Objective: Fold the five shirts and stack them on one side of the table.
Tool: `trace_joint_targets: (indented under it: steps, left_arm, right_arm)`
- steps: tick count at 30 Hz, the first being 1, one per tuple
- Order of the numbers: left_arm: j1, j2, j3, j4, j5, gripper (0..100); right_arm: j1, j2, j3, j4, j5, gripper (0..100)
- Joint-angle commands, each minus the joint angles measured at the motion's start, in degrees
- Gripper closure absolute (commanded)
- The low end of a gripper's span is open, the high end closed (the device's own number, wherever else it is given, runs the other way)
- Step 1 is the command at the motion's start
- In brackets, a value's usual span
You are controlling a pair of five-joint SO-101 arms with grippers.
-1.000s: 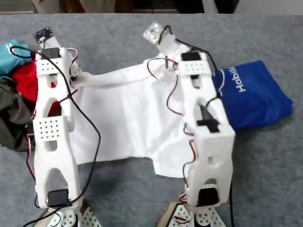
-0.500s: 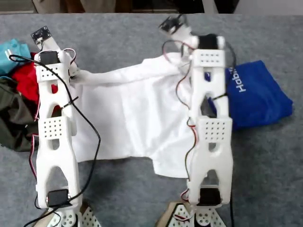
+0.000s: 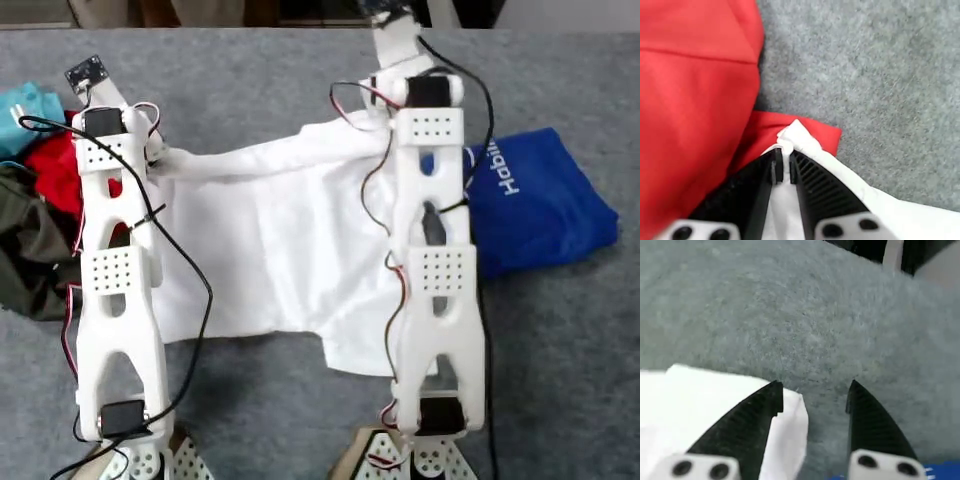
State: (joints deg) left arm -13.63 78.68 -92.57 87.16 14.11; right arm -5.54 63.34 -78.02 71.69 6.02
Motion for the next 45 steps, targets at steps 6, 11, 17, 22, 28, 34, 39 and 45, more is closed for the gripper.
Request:
trace_joint_targets:
  steps: [6,11,17,22,28,34,39,45]
  left_arm:
    - [-1.3,-0.6,-2.1,0.3,-0.1,98]
    - [-1.3,-0.6,-2.1,0.3,-0.1,98]
    - [-1.3,-0.6,-2.1,0.3,-0.1,98]
    - [-1.3,-0.6,-2.1,0.3,-0.1,98]
    - [-1.3,-0.6,-2.1,0.3,-0.1,98]
    - [-1.3,-0.6,-2.0,0.3,-0.2,98]
    - [-1.3,-0.6,-2.0,0.3,-0.2,98]
    - [-1.3,-0.6,-2.0,0.4,-0.2,98]
  right_arm:
    - [1.3,3.0,0.7,-7.5,-20.4,77.5]
    - [0.9,3.3,1.0,-6.8,-20.6,77.5]
    - [0.2,3.3,0.8,-2.5,-20.5,77.7]
    - [-0.9,3.4,1.1,-2.3,-20.1,77.7]
    - [-3.1,4.6,0.8,-0.5,-20.1,77.7]
    - [-3.6,4.6,0.7,0.5,-20.1,77.7]
    - [-3.6,4.6,0.7,0.5,-20.1,77.9]
    - [-3.3,4.6,0.7,0.6,-20.1,87.1]
